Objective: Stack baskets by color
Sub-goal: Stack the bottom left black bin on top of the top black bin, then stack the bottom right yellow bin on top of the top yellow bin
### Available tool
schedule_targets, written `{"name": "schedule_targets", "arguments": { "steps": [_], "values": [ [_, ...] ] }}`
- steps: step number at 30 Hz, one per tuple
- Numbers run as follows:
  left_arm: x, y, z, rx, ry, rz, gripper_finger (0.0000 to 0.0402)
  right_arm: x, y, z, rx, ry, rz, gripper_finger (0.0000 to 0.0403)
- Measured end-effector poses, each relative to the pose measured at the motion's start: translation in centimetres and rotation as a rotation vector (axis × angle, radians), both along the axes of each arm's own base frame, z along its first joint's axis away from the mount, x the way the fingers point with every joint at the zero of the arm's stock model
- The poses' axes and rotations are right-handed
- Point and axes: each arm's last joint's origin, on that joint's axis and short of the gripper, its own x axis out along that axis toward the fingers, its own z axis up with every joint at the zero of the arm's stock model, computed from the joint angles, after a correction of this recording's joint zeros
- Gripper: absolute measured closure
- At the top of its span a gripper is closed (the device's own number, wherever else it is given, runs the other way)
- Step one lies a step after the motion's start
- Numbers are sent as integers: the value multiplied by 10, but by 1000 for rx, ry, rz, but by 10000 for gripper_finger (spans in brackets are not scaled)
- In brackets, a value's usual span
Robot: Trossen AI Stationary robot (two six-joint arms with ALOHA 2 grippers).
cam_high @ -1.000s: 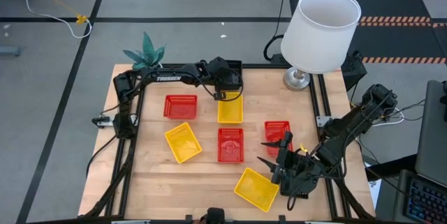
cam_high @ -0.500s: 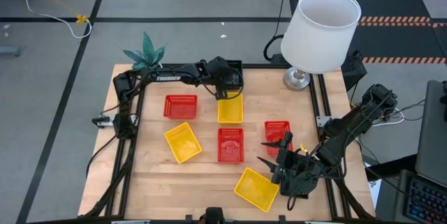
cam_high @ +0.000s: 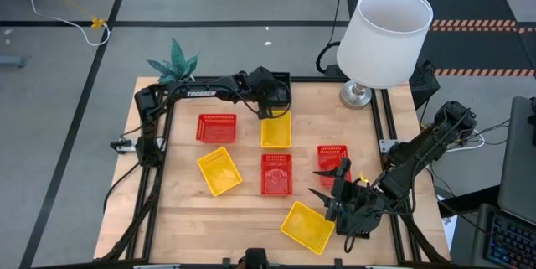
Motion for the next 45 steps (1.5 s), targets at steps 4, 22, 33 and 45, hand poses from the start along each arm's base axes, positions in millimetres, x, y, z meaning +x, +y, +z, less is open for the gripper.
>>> {"name": "schedule_targets", "arguments": {
  "steps": [4, 22, 33, 45],
  "values": [
    [0, 0, 0, 1, 2, 1, 191, 0, 0, 0, 0, 0, 0, 172],
    [1, -4, -1, 6, 19, -21, 108, 0, 0, 0, -1, 1, 0, 172],
    [-19, -36, 58, -33, -53, 7, 159, -2, -2, -10, 15, 4, -7, 172],
    [-68, -174, 104, -59, -154, -258, 246, 5, 14, -22, 214, 68, 265, 172]
  ]
}}
